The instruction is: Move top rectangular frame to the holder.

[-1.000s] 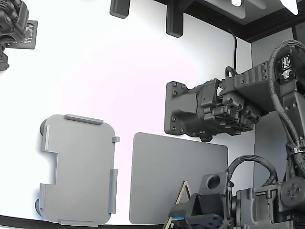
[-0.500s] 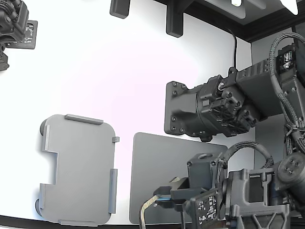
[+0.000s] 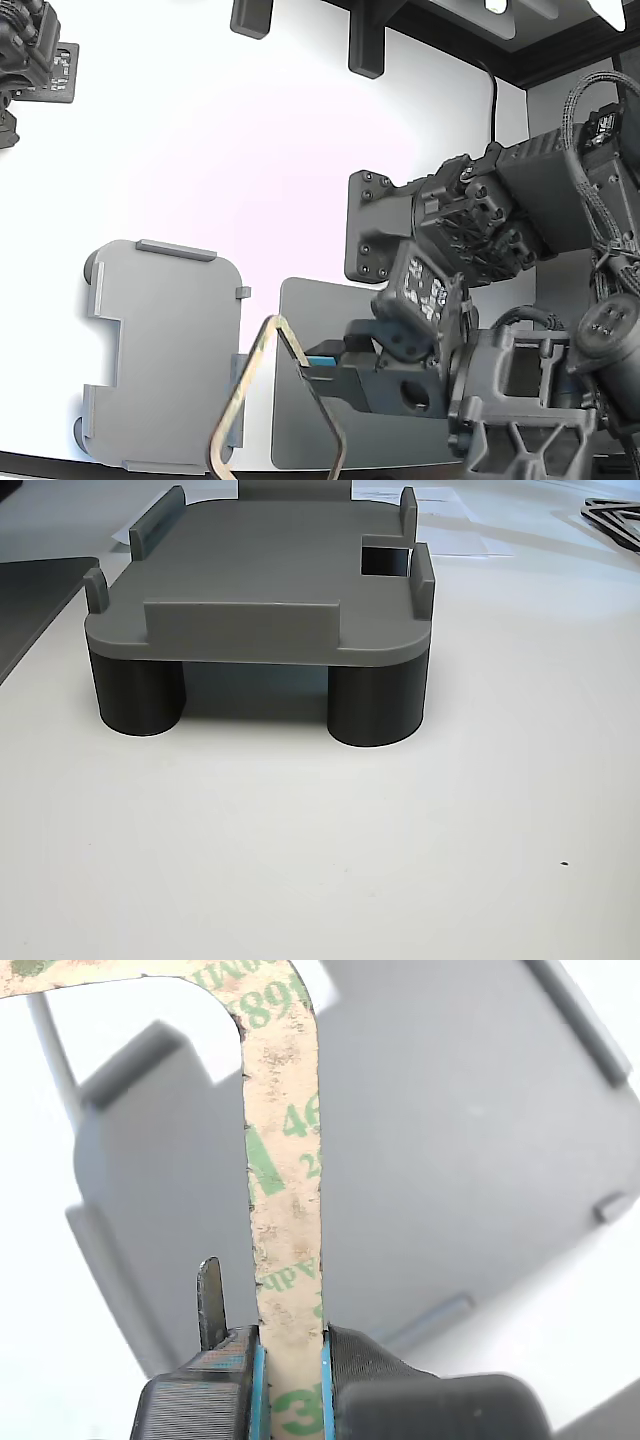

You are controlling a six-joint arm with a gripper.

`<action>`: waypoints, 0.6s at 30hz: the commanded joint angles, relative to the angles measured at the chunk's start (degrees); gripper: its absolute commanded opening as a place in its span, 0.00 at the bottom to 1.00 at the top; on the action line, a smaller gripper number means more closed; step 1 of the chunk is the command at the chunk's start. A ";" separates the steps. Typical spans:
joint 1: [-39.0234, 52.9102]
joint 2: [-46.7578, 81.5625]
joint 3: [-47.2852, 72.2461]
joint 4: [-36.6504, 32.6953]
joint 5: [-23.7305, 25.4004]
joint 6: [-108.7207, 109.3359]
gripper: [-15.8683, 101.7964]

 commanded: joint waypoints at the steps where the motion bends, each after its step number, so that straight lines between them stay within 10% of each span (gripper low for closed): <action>1: -3.52 0.18 -1.67 0.53 -0.44 16.17 0.03; 18: -14.41 -11.69 -6.06 0.53 -15.12 39.55 0.03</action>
